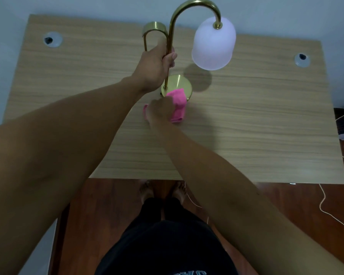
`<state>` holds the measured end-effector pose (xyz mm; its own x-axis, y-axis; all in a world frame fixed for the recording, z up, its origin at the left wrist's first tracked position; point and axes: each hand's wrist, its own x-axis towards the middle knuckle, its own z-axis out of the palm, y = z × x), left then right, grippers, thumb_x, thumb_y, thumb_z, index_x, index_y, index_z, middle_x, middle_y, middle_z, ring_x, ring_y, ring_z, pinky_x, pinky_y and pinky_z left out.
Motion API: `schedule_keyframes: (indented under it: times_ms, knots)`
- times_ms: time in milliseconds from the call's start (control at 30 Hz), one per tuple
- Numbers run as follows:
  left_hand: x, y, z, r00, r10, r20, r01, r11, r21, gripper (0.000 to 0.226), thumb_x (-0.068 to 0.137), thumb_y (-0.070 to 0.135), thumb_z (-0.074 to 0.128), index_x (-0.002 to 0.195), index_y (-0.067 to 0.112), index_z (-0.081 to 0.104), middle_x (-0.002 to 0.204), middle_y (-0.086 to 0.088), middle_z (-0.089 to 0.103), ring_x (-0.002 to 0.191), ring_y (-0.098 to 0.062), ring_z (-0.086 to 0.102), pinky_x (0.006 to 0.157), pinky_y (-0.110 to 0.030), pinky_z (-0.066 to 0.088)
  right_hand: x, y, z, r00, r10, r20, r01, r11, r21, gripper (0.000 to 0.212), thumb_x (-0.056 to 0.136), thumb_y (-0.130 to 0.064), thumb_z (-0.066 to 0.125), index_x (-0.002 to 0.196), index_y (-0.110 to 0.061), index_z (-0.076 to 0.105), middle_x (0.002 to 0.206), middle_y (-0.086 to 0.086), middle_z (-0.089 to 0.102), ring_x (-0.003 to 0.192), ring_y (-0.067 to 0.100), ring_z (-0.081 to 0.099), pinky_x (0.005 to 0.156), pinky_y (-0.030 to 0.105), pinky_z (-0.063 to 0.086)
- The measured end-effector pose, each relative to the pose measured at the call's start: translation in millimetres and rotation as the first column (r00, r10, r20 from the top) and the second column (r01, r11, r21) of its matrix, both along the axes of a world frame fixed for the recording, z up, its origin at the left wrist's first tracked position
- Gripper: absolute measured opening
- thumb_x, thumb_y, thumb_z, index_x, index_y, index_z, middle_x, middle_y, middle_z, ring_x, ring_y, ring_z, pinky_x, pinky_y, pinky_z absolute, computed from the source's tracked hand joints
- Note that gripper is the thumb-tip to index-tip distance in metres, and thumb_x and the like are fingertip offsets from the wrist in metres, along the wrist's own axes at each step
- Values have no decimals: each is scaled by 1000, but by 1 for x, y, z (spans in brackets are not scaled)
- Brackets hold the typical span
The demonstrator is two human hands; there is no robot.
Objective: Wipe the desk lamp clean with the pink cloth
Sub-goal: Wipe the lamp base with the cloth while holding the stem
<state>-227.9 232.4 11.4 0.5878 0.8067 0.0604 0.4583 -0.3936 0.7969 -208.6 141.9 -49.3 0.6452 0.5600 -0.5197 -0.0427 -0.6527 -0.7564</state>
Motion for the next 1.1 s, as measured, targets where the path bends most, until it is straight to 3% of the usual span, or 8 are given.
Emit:
schedule_keyframes:
  times_ms: [133, 200, 400, 500, 600, 767, 900, 1100]
  knots:
    - [-2, 1, 3, 1000, -16, -9, 16, 1000, -13, 27, 107, 31, 45, 119, 9, 57, 96, 0, 71, 86, 2, 65, 73, -11, 51, -2, -2, 14, 985, -170, -3, 168, 975, 148, 17, 99, 0, 47, 105, 2, 62, 96, 15, 67, 93, 32, 68, 83, 46, 59]
    - [-1, -1, 4, 1000, -15, -7, 14, 1000, -24, 26, 107, 29, 45, 119, 10, 57, 96, 1, 70, 88, -3, 66, 69, -6, 49, 16, -7, 21, 946, -324, 0, 313, 913, 259, 29, 104, -3, 40, 99, 2, 67, 82, 4, 64, 80, 25, 65, 76, 43, 58]
    - [-1, -2, 3, 1000, -11, 10, 11, 1000, -2, 26, 107, 32, 44, 116, 12, 58, 97, -3, 73, 91, -8, 69, 69, -6, 46, 83, -25, 16, 798, -596, 91, 454, 693, 559, 39, 96, 2, 36, 117, 1, 69, 113, 16, 73, 106, 26, 69, 83, 25, 59]
    - [-1, -2, 2, 1000, -7, 19, 7, 1000, -21, 26, 107, 32, 45, 116, 12, 58, 97, -1, 72, 92, -8, 69, 70, -9, 47, 94, -25, 4, 847, -425, 320, 194, 807, 558, 39, 91, 2, 41, 119, -4, 67, 112, 15, 70, 98, 26, 67, 83, 38, 57]
    - [-1, 0, 1, 1000, -12, 2, 12, 1000, -2, 27, 107, 33, 45, 116, 11, 58, 96, -2, 73, 88, -7, 68, 67, -8, 45, 84, -24, -15, 855, 23, 518, -185, 947, 263, 35, 99, -5, 39, 124, -2, 62, 103, 21, 67, 87, 30, 61, 73, 39, 48]
    - [-1, 0, 0, 1000, -9, 2, 9, 1000, -17, 27, 107, 30, 45, 118, 9, 57, 94, 0, 70, 86, -3, 66, 71, -11, 50, 55, -45, -58, 720, 284, 633, -450, 886, 113, 32, 102, 2, 42, 125, 3, 64, 119, 22, 66, 112, 41, 59, 96, 51, 51]
    - [0, 0, 1, 1000, -21, -5, 21, 1000, -23, 24, 108, 29, 44, 116, 11, 57, 92, 3, 67, 87, -5, 65, 70, -7, 47, 57, -38, -68, 445, 531, 721, -647, 747, -151, 35, 99, -6, 46, 123, -14, 70, 153, 9, 52, 136, 41, 44, 111, 54, 37]
    - [-2, 2, 2, 999, -36, -24, 35, 999, -40, 22, 108, 29, 44, 116, 13, 57, 91, 6, 66, 80, 5, 62, 64, -1, 42, 81, -50, -65, 270, 598, 755, -737, 632, -238, 49, 97, -12, 31, 127, -6, 70, 149, 9, 55, 130, 37, 44, 104, 62, 46]
